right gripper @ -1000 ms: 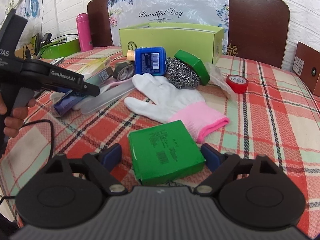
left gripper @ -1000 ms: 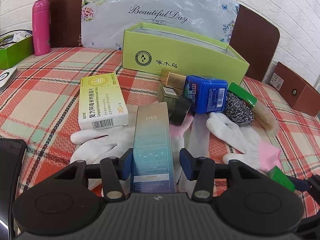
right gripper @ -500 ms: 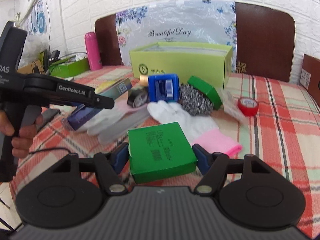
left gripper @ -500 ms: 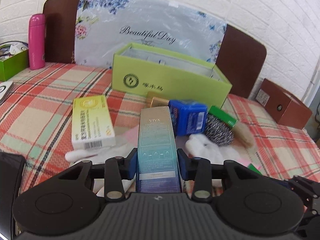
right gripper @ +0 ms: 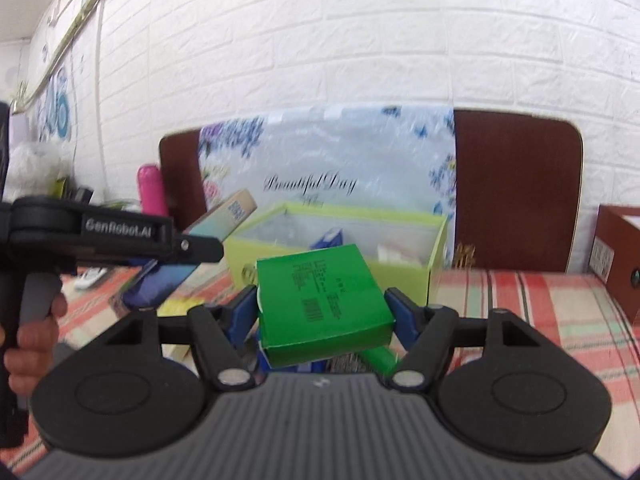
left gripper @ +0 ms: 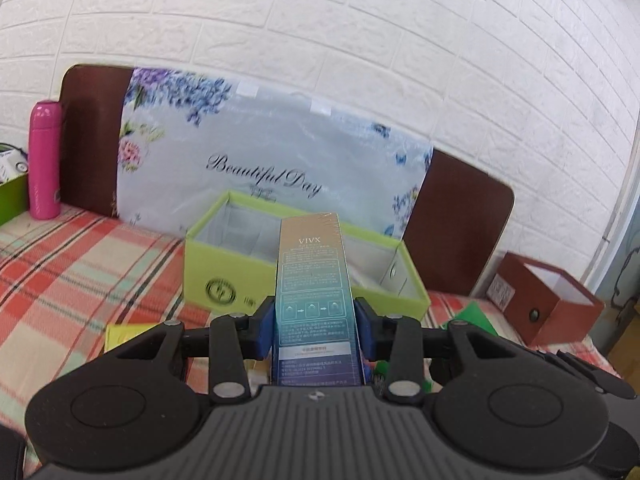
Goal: Organize objects
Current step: 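Lower both boxes into the lime-green box and open both tools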
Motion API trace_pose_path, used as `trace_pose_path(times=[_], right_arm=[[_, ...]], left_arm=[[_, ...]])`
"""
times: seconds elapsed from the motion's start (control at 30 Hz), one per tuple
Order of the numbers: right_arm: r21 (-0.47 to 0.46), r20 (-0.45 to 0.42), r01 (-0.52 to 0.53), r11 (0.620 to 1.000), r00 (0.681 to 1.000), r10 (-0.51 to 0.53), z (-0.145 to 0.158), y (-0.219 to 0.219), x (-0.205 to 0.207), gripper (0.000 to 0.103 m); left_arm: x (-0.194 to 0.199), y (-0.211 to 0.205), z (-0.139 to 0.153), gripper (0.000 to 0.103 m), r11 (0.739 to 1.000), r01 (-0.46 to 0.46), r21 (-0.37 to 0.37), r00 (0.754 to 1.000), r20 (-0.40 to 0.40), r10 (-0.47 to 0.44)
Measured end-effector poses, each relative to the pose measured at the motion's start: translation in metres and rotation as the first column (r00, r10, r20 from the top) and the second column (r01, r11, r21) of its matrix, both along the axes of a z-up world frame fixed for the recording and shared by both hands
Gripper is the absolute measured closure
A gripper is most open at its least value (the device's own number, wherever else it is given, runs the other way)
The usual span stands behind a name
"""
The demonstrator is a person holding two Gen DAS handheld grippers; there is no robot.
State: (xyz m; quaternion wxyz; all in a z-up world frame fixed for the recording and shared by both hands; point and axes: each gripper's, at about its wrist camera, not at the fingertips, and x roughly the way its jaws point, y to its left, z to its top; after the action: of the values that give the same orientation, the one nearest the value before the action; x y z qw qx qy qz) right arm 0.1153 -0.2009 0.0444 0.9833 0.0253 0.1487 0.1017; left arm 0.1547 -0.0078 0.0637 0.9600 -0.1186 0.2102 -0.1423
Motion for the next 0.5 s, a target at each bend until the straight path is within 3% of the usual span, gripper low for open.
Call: trace_pose_path(times=[0.17, 0.5], right_arm=[[-0.018, 0.052, 0.025, 1.0, 0.998, -0.024, 0.008, -0.005, 0.041, 0.035], [-0.028, 0.016, 0.099, 0.995, 0.995, -0.099, -0.009, -0.021, 0.129, 0.035]], left_arm=[[0.036, -0.009, 0.01, 0.061, 1.0, -0.008, 0.012, 1.0, 0.026, 0.008], [0.126, -0.02, 0.008, 0.061, 1.0, -0.021, -0.01, 1.0, -0.004, 0.021]])
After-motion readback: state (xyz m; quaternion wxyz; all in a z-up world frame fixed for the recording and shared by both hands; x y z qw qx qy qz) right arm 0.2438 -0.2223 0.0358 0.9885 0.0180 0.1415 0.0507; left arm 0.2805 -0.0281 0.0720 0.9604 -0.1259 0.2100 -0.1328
